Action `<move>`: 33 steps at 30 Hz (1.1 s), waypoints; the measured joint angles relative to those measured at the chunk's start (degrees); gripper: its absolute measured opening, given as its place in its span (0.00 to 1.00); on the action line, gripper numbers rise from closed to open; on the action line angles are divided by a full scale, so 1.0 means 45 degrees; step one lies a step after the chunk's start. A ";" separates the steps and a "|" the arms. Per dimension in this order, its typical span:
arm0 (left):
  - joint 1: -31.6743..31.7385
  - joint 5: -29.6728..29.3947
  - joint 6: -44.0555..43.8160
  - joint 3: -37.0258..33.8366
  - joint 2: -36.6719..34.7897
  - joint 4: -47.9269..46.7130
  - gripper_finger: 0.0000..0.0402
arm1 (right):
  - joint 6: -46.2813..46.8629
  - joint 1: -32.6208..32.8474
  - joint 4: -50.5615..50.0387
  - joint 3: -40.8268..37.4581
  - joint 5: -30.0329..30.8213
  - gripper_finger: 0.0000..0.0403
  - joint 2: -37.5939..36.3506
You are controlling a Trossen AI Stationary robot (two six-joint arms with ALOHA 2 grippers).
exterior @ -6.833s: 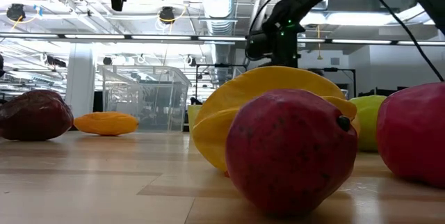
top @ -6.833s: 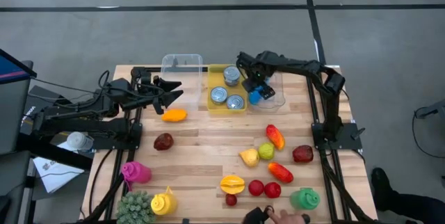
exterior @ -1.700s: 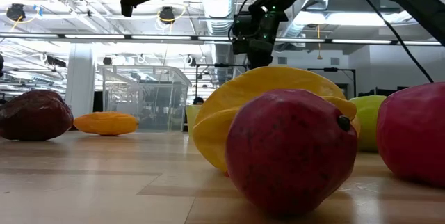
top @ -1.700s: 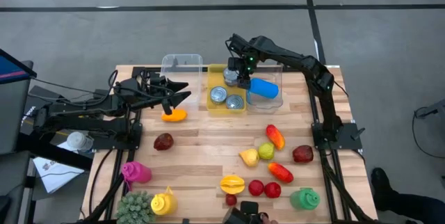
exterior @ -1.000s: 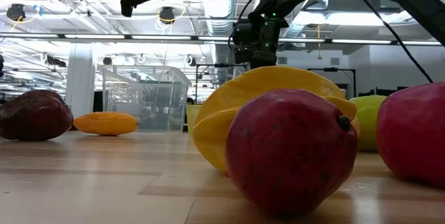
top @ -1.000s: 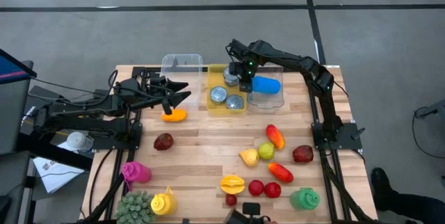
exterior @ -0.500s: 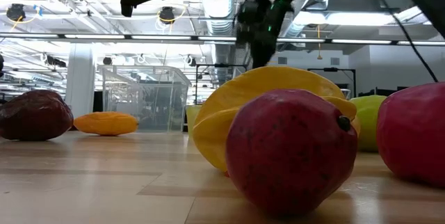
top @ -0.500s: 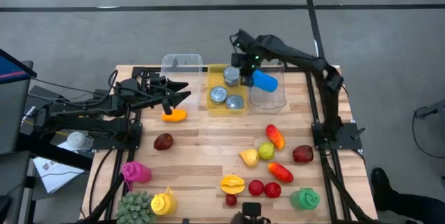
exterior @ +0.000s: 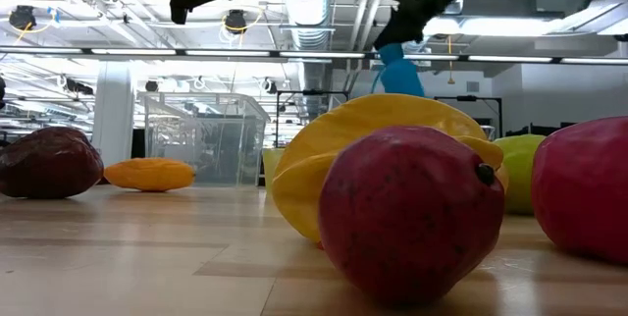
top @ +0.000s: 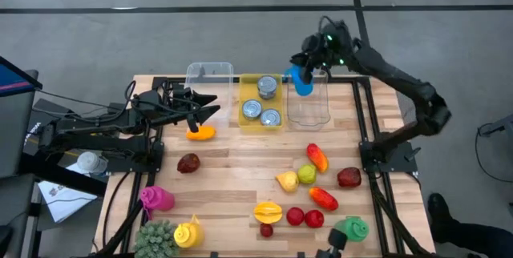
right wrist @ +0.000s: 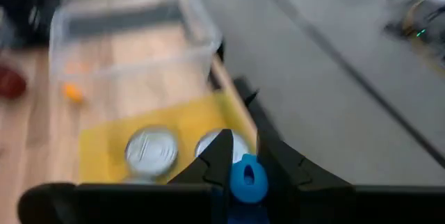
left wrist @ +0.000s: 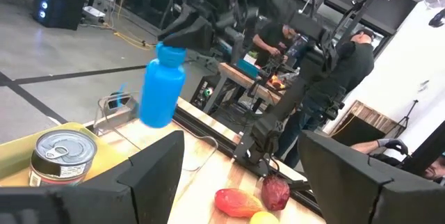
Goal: Pick & Place Food Item
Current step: Put the blue tumbler into the transparent bin
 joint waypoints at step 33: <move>0.0004 -0.0505 0.0047 0.0000 0.0000 0.0011 0.68 | 0.2972 -0.0591 1.0676 -0.6896 0.2323 0.15 0.0646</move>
